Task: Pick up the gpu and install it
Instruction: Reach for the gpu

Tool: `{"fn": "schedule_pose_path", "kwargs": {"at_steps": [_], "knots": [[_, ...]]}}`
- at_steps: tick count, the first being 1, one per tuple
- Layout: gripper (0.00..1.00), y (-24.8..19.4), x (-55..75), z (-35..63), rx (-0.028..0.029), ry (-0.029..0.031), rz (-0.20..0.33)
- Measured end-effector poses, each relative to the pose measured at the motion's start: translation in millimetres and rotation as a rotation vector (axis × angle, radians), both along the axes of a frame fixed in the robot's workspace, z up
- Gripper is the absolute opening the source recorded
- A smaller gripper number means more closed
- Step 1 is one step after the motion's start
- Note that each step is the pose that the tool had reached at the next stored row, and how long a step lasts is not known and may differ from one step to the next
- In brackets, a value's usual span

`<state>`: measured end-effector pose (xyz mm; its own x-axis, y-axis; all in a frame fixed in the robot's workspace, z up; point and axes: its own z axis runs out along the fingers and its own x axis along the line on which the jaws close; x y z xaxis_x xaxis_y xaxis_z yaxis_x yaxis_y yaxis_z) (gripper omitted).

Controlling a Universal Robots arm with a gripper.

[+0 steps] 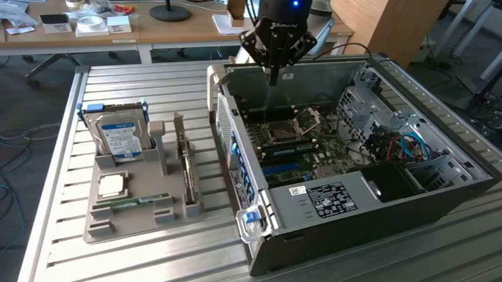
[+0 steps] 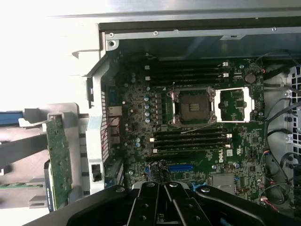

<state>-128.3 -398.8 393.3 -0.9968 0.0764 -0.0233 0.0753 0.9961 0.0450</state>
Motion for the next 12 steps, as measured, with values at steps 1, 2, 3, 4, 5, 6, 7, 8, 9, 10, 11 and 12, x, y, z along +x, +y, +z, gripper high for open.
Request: {"fn": "schedule_pose_path", "kwargs": {"at_steps": [1, 2, 3, 4, 5, 6, 7, 8, 9, 10, 11, 12], "knots": [[0.11, 0.1, -0.9, -0.1, 0.0001, -0.0001, -0.001], [0.11, 0.2, -1.5, -0.1, 0.0001, -0.0001, -0.002], [0.11, 0.3, -2.2, 0.0, 0.0001, 0.0000, -0.003], [0.11, 0.6, -3.1, 0.0, 0.0000, 0.0000, -0.005], [0.11, 0.8, -3.9, 0.0, 0.0000, 0.0000, -0.007], [0.11, 1.0, -4.6, 0.0, 0.0001, 0.0000, -0.009], [0.11, 1.2, -5.3, 0.0, 0.0001, 0.0000, -0.011], [0.11, 1.4, -6.3, 0.0, 0.0001, 0.0000, -0.013], [0.11, 1.7, -7.4, 0.0, 0.0001, 0.0000, -0.015], [0.11, 1.9, -9.0, 0.0, 0.0001, 0.0000, -0.016], [0.11, 2.2, -10.6, 0.1, -0.0001, 0.0001, -0.018], [0.11, 2.4, -12.2, 0.0, 0.0000, 0.0001, -0.020]]}}
